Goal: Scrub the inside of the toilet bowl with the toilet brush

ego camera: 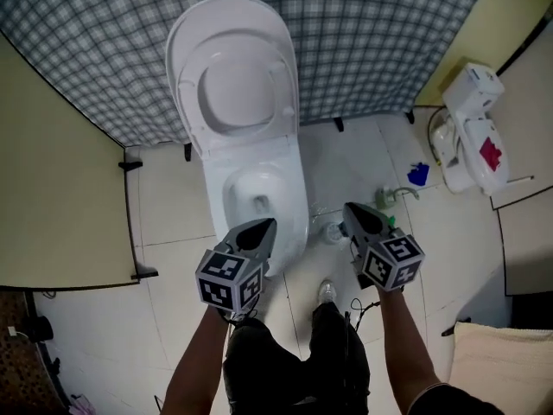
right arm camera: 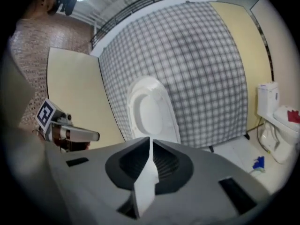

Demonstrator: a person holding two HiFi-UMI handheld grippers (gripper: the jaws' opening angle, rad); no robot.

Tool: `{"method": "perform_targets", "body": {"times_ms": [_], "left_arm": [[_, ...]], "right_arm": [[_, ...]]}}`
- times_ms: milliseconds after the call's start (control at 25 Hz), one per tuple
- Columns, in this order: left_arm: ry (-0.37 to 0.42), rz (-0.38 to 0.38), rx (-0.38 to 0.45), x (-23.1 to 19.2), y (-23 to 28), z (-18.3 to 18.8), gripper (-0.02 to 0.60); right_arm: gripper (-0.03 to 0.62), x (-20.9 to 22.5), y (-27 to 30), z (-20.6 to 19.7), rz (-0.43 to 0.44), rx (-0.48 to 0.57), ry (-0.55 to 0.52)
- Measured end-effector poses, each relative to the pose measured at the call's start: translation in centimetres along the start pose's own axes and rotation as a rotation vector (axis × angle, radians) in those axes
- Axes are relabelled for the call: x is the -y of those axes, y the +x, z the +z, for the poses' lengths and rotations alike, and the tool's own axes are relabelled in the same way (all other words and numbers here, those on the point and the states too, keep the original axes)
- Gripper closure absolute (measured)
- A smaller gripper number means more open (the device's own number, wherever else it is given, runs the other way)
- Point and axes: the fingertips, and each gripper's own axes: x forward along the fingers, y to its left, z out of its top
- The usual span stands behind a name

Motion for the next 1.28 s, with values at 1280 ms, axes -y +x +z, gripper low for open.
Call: {"method": "perform_targets", "body": {"times_ms": [1280], "left_arm": [[0.167,0.039,0.342,5.0,-15.3,21.6,0.574]], "right_arm": [[0.592,-23.6,-4.2,22.3,0.445,0.288,-0.258]]}}
